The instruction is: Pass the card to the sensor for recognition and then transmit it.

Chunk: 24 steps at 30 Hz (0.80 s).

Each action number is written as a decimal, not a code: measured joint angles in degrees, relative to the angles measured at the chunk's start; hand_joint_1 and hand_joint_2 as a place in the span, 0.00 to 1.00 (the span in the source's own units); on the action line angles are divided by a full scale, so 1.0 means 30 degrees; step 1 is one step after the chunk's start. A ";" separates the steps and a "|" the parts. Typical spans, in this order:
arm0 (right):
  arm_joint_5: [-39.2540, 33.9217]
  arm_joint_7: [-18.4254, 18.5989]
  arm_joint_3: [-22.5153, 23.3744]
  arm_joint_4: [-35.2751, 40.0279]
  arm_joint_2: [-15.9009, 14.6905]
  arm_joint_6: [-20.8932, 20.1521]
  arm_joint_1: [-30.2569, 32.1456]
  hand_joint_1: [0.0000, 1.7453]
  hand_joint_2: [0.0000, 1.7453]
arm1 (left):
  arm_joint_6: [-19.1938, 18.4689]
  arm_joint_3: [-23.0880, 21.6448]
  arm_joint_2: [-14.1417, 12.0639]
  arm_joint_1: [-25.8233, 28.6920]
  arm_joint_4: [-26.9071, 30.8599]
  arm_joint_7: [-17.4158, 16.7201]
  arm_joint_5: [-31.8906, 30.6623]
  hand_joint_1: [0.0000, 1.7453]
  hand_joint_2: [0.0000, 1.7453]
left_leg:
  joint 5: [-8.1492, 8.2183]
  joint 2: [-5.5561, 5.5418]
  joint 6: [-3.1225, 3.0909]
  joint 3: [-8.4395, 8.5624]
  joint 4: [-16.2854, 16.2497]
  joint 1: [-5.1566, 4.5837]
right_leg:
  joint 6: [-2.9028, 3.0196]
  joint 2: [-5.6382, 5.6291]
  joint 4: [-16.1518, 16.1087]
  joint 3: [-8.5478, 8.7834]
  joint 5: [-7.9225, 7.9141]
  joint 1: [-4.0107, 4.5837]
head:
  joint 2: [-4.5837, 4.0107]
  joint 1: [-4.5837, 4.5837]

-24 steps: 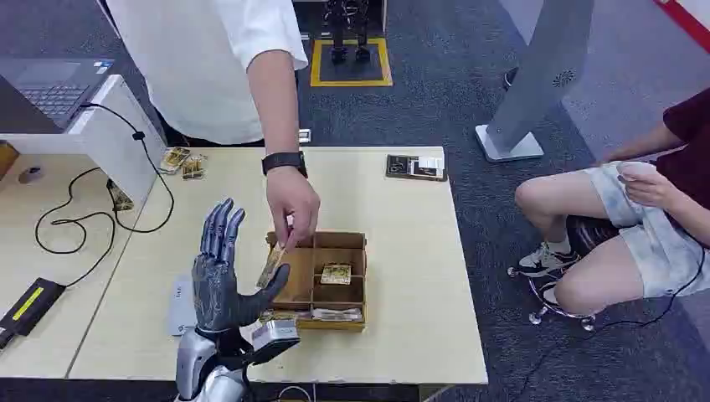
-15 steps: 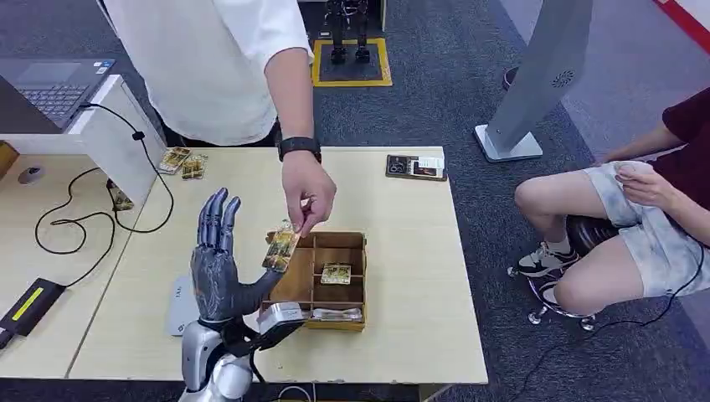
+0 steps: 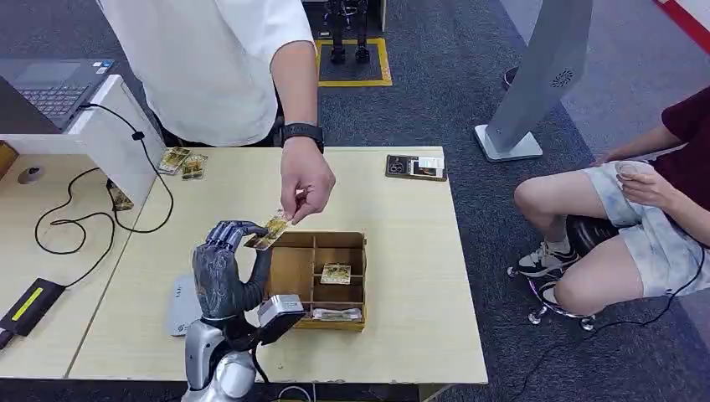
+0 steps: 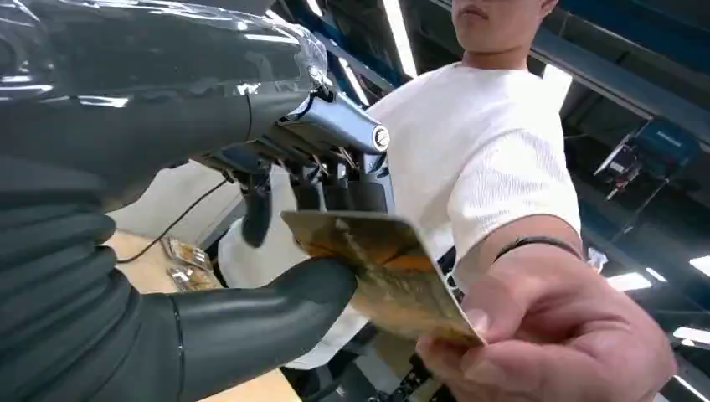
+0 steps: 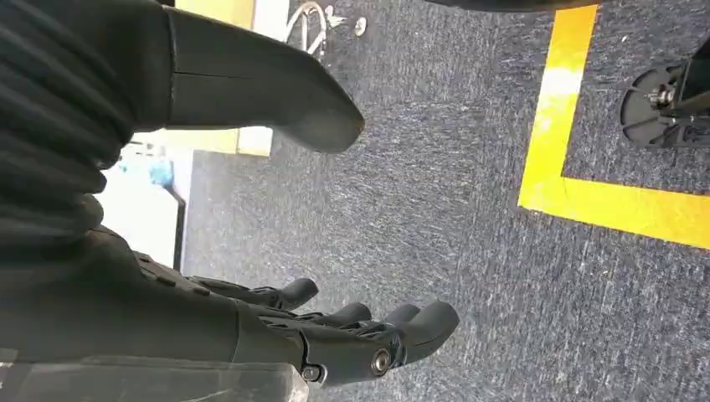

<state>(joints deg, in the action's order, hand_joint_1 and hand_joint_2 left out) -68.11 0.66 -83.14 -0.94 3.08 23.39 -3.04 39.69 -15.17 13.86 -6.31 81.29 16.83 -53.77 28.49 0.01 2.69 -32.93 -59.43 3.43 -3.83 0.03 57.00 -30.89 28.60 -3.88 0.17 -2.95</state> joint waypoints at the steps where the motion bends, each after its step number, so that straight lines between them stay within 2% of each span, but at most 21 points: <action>1: 0.0000 0.0000 -0.0007 0.0000 0.0000 0.0000 -0.0001 0.00 1.00 | 0.0000 0.0000 0.0000 -0.0005 0.0000 0.0000 0.0015 1.00 1.00 | 0.0000 0.0000 0.0000 0.0000 0.0000 0.0000 | 0.0000 0.0000 0.0000 0.0000 0.0000 0.0000 | 0.0000 -0.0007; 7: 0.0000 0.0014 -0.0044 0.0000 0.0000 -0.0022 0.0001 0.00 1.00 | 0.0008 0.0000 0.0000 -0.0003 -0.0007 0.0087 0.0371 1.00 1.00 | -0.0001 0.0000 0.0001 0.0000 0.0000 0.0000 | 0.0000 0.0000 0.0000 0.0001 0.0000 0.0000 | 0.0000 -0.0007; 19: 0.0029 0.0189 -0.0328 0.0000 -0.0015 0.0051 0.0000 0.00 1.00 | 0.0008 0.0022 0.0211 0.0060 -0.0007 0.1837 0.1304 1.00 1.00 | -0.0001 -0.0002 0.0001 -0.0006 0.0000 0.0000 | 0.0000 0.0003 0.0000 0.0005 0.0000 0.0000 | 0.0000 0.0000; 24: 0.0000 0.0299 -0.0393 0.0000 -0.0015 0.0087 0.0001 0.00 1.00 | 0.0015 0.0853 0.0364 0.0175 -0.0007 0.2455 0.1515 1.00 1.00 | -0.0002 -0.0002 0.0001 -0.0002 0.0001 0.0000 | 0.0000 0.0002 0.0001 0.0003 0.0000 0.0000 | 0.0000 -0.0007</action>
<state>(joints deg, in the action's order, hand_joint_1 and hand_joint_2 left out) -68.11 1.55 -84.32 -0.94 3.04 23.65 -3.04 39.74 -12.61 14.95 -5.78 81.26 24.20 -49.22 28.49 0.00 2.70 -32.94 -59.43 3.43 -3.83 0.04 57.00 -30.88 28.60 -3.87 0.17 -2.97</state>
